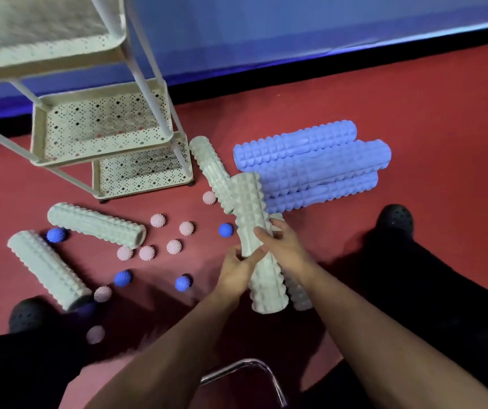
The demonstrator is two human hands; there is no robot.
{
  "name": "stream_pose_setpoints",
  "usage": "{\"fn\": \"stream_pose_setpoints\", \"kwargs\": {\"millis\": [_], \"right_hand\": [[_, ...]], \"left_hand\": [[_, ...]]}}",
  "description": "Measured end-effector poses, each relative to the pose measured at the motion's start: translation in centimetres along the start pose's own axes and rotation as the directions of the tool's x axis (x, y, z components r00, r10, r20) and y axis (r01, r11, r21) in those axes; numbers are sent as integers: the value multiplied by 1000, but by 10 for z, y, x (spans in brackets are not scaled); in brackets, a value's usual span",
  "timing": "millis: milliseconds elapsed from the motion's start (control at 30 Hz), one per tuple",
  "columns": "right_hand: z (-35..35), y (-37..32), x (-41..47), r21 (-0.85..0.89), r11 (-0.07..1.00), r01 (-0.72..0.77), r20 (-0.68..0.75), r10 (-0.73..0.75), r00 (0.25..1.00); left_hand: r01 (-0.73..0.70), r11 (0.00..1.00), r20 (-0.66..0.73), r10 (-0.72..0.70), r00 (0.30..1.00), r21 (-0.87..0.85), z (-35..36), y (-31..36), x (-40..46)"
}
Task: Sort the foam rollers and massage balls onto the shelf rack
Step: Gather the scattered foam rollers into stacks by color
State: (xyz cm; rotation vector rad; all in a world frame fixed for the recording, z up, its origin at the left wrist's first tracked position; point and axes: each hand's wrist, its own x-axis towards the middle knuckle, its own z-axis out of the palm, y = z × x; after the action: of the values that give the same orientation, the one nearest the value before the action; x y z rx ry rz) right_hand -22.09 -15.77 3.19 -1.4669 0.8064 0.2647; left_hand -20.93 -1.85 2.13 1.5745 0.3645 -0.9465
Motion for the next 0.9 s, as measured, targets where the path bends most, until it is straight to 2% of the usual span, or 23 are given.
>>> {"fn": "stream_pose_setpoints", "kwargs": {"millis": [167,300,433,600,900], "right_hand": [[-37,-20,-26,-73,996,44,58,-40,998],[-65,-12,-33,-114,990,88,-2,-89,996],[-101,16,-17,-229,973,22,-111,-48,993],[-145,62,24,-358,923,-144,-179,84,980],[-165,111,89,-561,770,-303,-154,262,953]], "left_hand": [[-69,994,148,57,987,79,29,22,-35],[-154,972,235,110,966,180,37,22,-40],[-145,936,111,115,987,320,36,17,-35],[-73,934,-12,82,997,349,27,7,-6],[50,880,-113,4,994,471,45,-18,51]]}}
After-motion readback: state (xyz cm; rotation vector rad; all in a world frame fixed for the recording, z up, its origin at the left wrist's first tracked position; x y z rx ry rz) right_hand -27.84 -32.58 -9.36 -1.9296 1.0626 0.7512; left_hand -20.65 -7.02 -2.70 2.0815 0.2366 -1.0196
